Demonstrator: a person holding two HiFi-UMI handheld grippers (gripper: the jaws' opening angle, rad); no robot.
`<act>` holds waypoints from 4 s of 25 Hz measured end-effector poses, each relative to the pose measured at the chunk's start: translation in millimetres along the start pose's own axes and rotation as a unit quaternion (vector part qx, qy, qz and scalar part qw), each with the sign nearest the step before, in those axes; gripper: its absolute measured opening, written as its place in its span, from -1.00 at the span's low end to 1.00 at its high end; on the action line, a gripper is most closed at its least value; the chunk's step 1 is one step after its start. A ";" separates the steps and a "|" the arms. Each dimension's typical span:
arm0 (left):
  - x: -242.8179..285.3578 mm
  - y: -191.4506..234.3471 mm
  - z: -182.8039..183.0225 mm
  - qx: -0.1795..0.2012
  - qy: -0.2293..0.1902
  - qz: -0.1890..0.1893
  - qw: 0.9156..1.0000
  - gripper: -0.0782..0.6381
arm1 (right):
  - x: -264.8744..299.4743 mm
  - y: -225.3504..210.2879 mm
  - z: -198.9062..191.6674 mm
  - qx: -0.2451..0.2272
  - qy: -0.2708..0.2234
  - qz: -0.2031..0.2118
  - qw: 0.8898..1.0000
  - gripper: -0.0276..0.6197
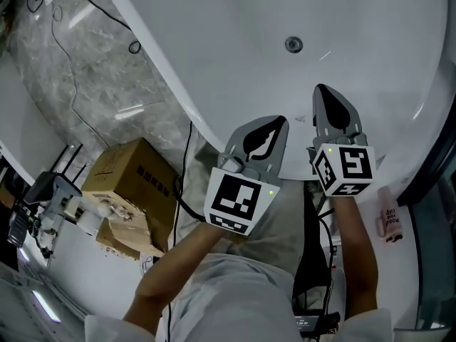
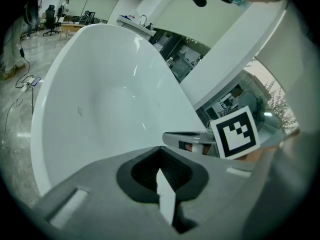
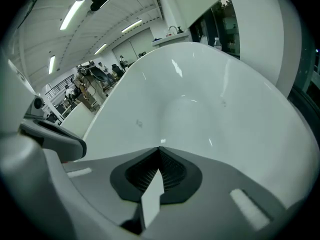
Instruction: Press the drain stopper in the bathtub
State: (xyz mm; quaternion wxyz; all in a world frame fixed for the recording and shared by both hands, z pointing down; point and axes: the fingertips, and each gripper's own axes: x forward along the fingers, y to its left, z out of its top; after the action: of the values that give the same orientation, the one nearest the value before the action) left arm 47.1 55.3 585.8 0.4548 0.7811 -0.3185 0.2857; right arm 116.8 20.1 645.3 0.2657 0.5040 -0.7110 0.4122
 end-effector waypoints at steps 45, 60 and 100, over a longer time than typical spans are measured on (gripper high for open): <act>183.0 108.5 -113.9 -0.093 0.046 0.054 0.993 -0.77 | 294.1 -137.7 -235.5 0.008 0.227 -0.046 0.973 -0.91; 180.4 116.4 -123.7 -0.090 0.049 0.064 0.993 -0.77 | 293.0 -128.6 -239.0 -0.046 0.247 -0.055 0.966 -0.90; 25.5 5.8 -31.1 0.045 0.022 0.037 0.998 -0.77 | 84.5 -47.1 -100.0 0.058 0.125 -0.036 0.990 -0.91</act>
State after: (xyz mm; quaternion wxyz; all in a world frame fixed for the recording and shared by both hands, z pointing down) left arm 54.1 74.8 620.8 0.4149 0.7821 -0.3239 0.3336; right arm 127.4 56.2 779.2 0.3370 0.4885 -0.6286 0.5027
